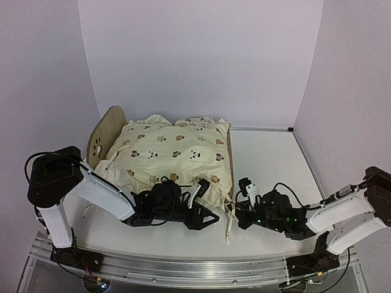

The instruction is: Set up the pet bed

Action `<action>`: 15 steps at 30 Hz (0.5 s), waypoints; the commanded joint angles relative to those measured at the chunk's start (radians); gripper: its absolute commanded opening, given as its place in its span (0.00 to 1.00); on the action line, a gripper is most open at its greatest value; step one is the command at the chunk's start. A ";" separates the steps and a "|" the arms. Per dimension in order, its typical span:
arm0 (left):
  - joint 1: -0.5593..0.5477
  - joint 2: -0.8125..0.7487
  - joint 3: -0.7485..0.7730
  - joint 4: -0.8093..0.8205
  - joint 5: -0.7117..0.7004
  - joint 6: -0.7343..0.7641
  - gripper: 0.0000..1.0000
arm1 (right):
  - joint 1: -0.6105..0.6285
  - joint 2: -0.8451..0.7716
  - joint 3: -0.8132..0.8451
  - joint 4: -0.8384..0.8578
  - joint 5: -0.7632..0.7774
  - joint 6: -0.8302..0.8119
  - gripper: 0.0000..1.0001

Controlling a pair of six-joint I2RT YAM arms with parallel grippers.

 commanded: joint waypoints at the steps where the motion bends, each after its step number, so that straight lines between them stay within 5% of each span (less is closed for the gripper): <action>1: -0.004 0.052 0.030 0.043 0.095 0.034 0.55 | -0.004 -0.029 0.041 -0.019 0.018 0.015 0.00; 15: -0.047 0.229 0.182 0.052 0.110 0.041 0.59 | -0.003 -0.032 0.049 -0.043 0.020 0.044 0.00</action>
